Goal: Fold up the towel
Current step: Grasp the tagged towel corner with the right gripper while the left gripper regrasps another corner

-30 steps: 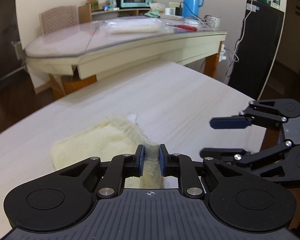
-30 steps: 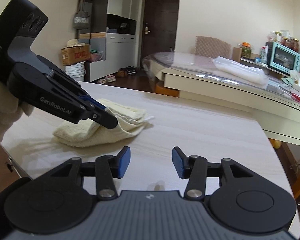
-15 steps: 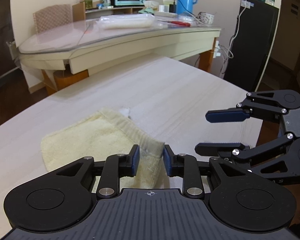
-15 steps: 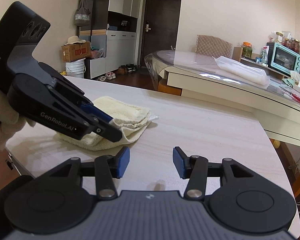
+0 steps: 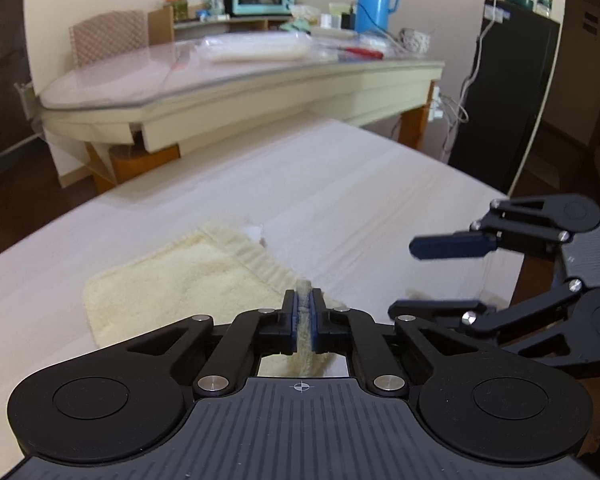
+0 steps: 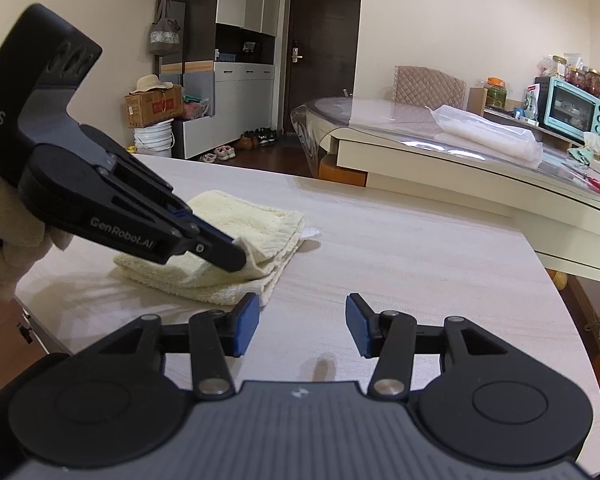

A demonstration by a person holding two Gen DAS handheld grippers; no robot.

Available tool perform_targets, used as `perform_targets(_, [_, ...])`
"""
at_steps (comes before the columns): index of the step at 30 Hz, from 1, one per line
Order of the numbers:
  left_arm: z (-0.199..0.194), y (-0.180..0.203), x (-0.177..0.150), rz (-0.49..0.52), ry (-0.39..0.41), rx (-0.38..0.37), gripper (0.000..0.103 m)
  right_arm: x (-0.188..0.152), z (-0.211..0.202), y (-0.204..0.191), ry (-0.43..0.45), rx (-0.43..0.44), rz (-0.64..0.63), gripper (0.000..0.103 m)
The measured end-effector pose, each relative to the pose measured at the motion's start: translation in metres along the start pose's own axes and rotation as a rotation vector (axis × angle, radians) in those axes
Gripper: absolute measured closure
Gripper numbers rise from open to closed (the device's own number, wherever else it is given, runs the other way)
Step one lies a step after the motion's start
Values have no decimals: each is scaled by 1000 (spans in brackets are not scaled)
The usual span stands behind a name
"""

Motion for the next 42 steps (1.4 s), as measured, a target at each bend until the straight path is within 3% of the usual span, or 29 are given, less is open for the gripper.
perform_targets(5, [-54, -62, -6, -123, 78, 208, 97, 6, 2, -7, 9, 27, -15, 51])
perform_targets(9, [-85, -107, -40, -209, 34, 364, 97, 12, 9, -15, 17, 59, -30, 51])
perform_targets(12, [-93, -124, -67, -254, -10, 412, 97, 17, 18, -23, 16, 95, -35, 51])
perform_targets(15, [-92, -128, -83, -267, -42, 414, 97, 27, 29, -24, 15, 133, -23, 51])
perform_targets(19, [-94, -129, -94, -275, -55, 395, 91, 45, 50, -16, 2, 117, -44, 52])
perform_targets(24, [-104, -147, -81, -281, -7, 398, 81, 60, 81, 0, -44, 124, -26, 57])
perform_targets(29, [-101, -162, -67, -242, 7, 397, 79, 65, 115, 8, -111, 139, -50, 57])
perform_targets(32, [-98, -167, -63, -216, 0, 390, 71, 60, 126, 9, -146, 152, -65, 58])
perform_targets(35, [-88, -173, -63, -197, -26, 393, 70, 57, 128, 9, -146, 164, -75, 59])
perform_targets(40, [-74, -176, -65, -154, -49, 375, 67, 55, 121, -5, -130, 148, -191, 77])
perform_targets(42, [-67, -172, -65, -94, -55, 342, 61, 58, 120, -8, -118, 145, -218, 92])
Point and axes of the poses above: each gripper's, at about its wrist camera, not at the fingertips, and z roughly the way its jaws point, y to its right, x to its top, the point moved 5 cm from there along z, roughly the way its jaws point, and after that the axes turned 1 degree about x, right-handed, at the moved point
